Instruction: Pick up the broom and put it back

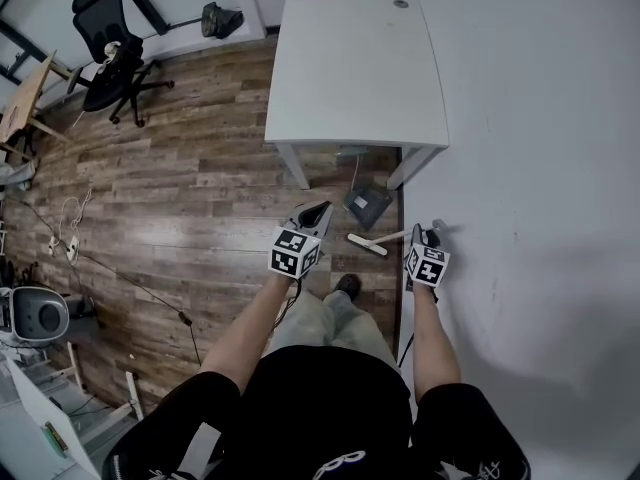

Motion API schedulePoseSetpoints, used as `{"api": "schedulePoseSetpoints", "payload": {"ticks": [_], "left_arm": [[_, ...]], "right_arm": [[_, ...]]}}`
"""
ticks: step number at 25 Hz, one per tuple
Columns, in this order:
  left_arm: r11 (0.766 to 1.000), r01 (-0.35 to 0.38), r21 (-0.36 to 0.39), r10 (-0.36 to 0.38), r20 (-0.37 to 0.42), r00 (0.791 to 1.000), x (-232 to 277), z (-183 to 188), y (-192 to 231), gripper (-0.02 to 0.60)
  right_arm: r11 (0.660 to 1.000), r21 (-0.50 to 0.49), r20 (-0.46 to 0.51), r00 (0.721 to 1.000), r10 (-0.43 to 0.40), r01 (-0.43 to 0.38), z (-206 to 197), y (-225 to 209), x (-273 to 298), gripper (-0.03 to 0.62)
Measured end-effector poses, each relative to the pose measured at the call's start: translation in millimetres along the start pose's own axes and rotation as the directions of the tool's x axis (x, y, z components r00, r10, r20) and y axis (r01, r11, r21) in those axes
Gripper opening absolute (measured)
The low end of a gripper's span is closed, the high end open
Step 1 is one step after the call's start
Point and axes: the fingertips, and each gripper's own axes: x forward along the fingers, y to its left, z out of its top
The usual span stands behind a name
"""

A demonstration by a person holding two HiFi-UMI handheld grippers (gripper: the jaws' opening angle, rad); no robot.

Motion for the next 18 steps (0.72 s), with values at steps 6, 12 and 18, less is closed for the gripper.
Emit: {"api": "schedulePoseSetpoints", "payload": {"ticks": [6,12,18], "left_arm": [[1.0,-0.012,0.029,0.012,0.003,1.0,-15,7,15,0.011],[0.999,0.001,0.048,-0.002,0.015,1.0,-41,20,36,0.011],[0.999,0.02,0.05,-0.022,0.031,0.999,-72,35,65,0.011]], "right_arm": [[1.0,-0.006,-0.01,1.0,0.014,-0.014,-6,14,-13,0.114],[1.0,-0.007,-0.001,1.0,-0.011,0.011,-2,32,-35,0.114],[0.997,-0.001,0.05,0.996,-0.073,0.074,28,50,-63,0.114]]}}
